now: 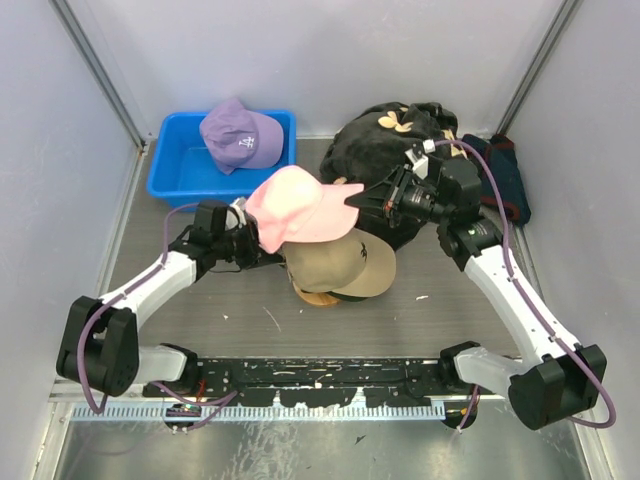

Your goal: Stack the hats

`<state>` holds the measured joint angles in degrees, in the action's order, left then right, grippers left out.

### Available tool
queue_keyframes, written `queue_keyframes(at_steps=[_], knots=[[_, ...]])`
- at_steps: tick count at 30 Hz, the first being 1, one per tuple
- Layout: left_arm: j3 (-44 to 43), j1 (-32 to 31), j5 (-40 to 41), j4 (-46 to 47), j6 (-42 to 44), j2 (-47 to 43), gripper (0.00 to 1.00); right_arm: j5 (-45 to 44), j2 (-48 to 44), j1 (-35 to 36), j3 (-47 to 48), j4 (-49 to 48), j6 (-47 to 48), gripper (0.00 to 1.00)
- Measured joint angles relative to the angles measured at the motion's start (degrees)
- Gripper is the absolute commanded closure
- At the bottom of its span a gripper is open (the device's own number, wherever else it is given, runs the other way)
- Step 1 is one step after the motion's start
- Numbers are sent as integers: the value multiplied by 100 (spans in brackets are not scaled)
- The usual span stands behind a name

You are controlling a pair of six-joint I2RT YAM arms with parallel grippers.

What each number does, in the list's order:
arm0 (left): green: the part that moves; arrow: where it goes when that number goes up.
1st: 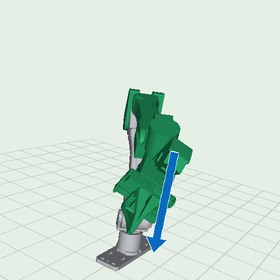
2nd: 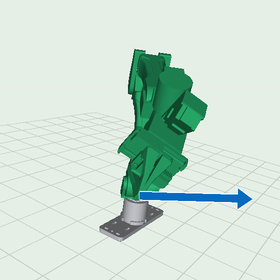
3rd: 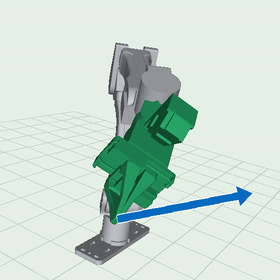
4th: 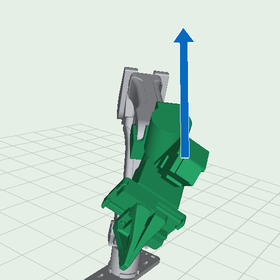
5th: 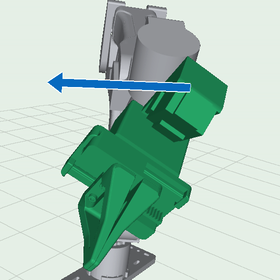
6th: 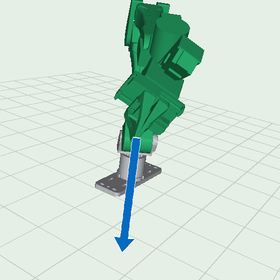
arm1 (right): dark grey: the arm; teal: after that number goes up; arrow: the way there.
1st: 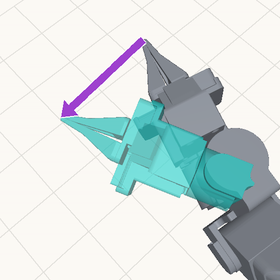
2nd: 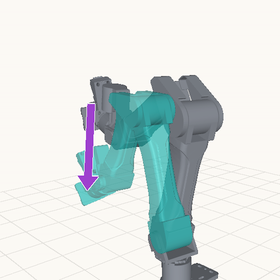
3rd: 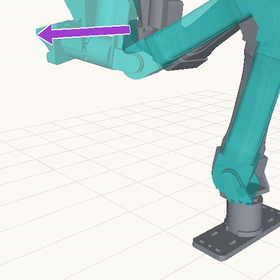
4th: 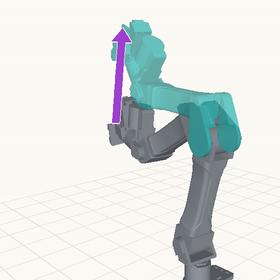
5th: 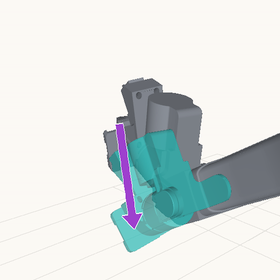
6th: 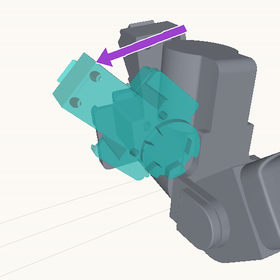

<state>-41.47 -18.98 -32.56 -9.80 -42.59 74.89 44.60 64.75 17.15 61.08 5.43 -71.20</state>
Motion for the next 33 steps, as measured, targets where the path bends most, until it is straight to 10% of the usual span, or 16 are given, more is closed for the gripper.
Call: queue_keyframes(at_steps=[33], knots=[[-66,0,-122,133,9,326,98,1060,-1412,-1392,-2426,417,804,99]])
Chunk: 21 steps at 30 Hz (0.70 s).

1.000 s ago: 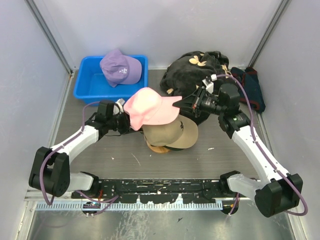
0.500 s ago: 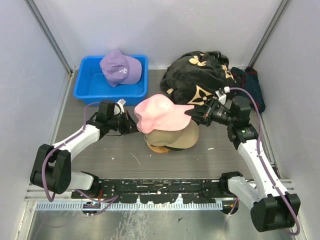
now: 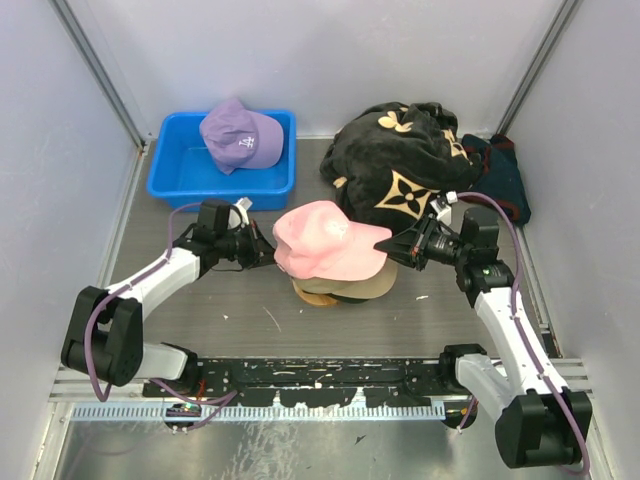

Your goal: Stack the hats

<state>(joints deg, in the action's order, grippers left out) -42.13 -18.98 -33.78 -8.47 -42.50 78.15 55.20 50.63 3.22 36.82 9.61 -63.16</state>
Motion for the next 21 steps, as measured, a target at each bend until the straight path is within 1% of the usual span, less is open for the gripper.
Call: queue_keyframes(at_steps=[4,14,21], knots=[[0,0,-2,-11,4,7,99,133,170,-22,98,160,387,100],[0,0,-22,-20,4,50,100,564,761,-155,487,894,1862,99],[0,0,-48,-15,4,118,100,673,909,-365,380,1215,2400,99]])
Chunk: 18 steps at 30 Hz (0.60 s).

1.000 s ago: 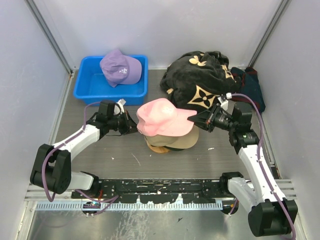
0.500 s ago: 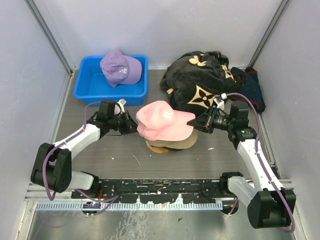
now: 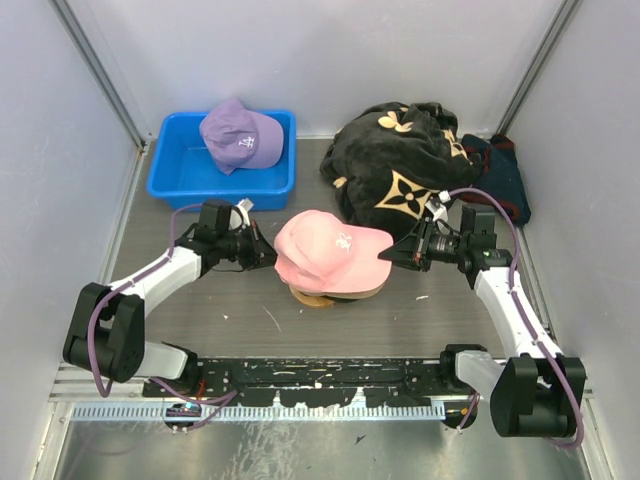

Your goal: Stack the hats

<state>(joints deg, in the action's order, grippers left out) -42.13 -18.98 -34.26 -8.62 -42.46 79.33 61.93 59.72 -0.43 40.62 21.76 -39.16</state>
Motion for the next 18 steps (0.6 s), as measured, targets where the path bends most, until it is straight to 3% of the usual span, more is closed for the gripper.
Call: queue_keyframes(at_steps=[13,18], knots=[[63,0,-48,42,-2,0,100,212,885,-173,-195,142,428,99],[160,-4,-94,120,-4,-11,100,254,1158,-201,-190,160,568,87]])
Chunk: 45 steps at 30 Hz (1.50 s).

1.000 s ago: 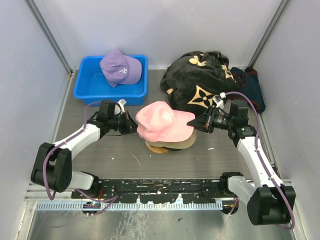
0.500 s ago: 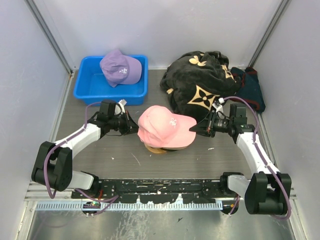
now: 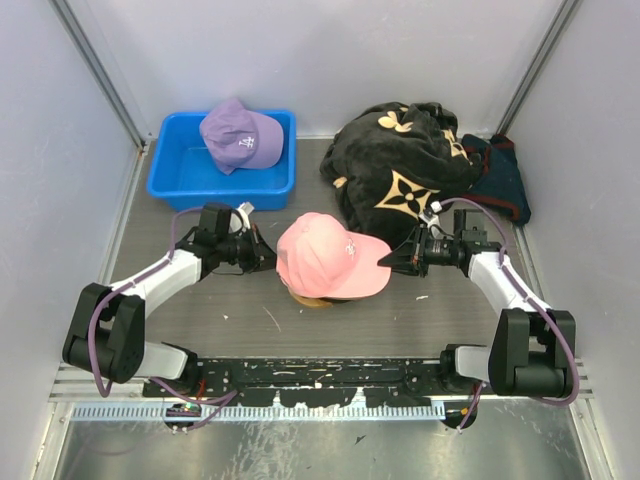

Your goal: Stack the hats

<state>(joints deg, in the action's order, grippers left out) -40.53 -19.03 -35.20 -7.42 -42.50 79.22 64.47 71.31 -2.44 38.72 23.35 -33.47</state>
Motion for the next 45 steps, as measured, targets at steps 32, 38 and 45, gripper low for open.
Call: queue_keyframes(at_steps=[32,38,45], knots=[[160,0,-127,238,26,9,100,-1156,146,101,131,566,619,64],[160,-11,-136,238,26,13,100,-2004,151,90,153,848,752,54],[164,-11,-52,153,55,79,100,-3067,144,61,153,1261,935,54]])
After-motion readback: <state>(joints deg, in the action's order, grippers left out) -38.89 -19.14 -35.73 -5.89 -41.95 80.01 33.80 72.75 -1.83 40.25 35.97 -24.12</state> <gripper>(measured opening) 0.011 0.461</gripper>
